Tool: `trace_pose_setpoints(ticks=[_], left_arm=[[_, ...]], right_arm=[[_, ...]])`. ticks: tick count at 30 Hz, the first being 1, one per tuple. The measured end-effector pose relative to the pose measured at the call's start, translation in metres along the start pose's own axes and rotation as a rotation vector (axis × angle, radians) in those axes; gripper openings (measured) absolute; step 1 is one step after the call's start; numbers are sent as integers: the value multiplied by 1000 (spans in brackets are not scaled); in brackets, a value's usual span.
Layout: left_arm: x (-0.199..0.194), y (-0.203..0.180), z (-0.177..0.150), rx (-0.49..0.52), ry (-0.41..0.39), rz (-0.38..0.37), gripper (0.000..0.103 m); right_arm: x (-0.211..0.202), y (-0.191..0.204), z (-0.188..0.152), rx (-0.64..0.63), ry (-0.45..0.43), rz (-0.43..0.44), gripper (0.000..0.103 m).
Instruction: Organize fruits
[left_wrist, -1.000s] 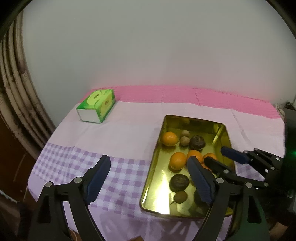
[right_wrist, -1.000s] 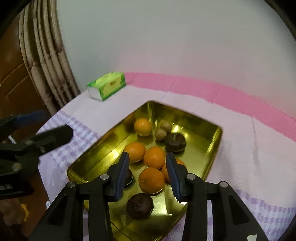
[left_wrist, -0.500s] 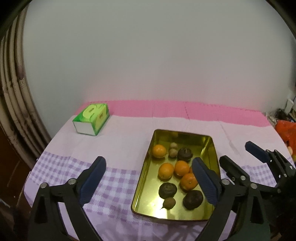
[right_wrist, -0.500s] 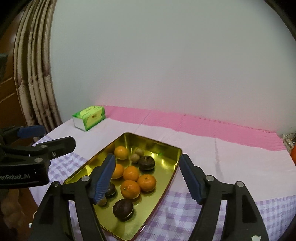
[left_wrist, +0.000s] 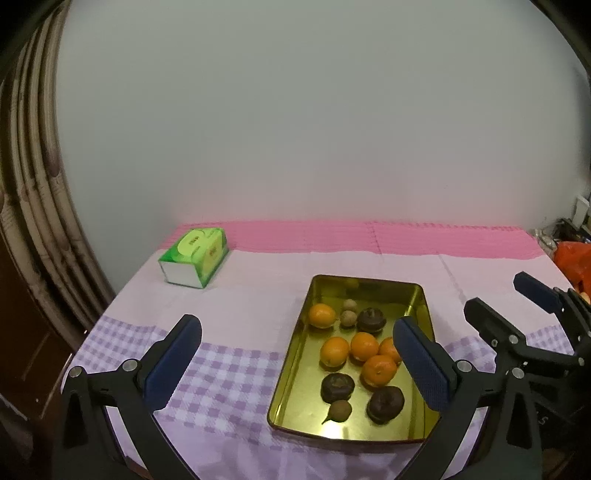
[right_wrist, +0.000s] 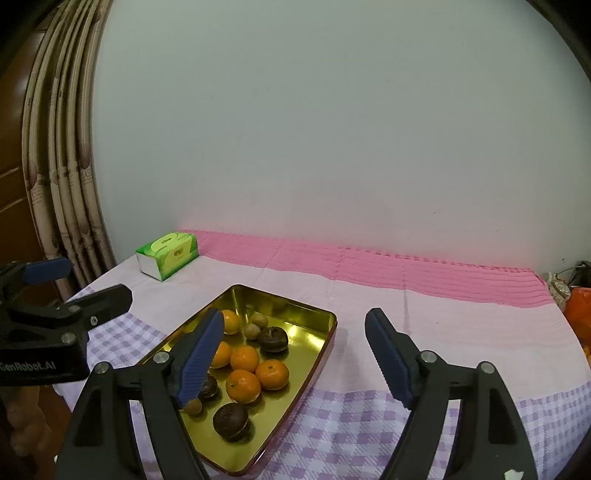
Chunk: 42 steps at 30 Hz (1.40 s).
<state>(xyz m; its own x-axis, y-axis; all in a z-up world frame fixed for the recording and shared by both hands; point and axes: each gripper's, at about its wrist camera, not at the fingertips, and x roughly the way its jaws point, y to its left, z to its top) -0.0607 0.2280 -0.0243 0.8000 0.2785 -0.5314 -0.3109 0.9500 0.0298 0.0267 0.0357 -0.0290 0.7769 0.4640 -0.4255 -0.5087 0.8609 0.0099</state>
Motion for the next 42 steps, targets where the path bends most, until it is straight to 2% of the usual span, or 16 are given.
trace_pose_setpoints(ticks=[22,30,33,36,42], left_arm=[[2,-11,-5,33,25,-15,103],[10,-16,-10,62,64,-18,103],[16,-19,-14,74,96,-10,103],[22,-20,-18,79,131,3,103],[24,-17,-14,40,171,19,103]], right_arm=[[-1,-5,-1,18,18,-29,77],[13,-16,-14,23,71,-31,85],[28,-35,-24,25,123,-41,87],[46,-72,-36,32,189,-89,87],[89,-187,-66,85,397,-263,87]])
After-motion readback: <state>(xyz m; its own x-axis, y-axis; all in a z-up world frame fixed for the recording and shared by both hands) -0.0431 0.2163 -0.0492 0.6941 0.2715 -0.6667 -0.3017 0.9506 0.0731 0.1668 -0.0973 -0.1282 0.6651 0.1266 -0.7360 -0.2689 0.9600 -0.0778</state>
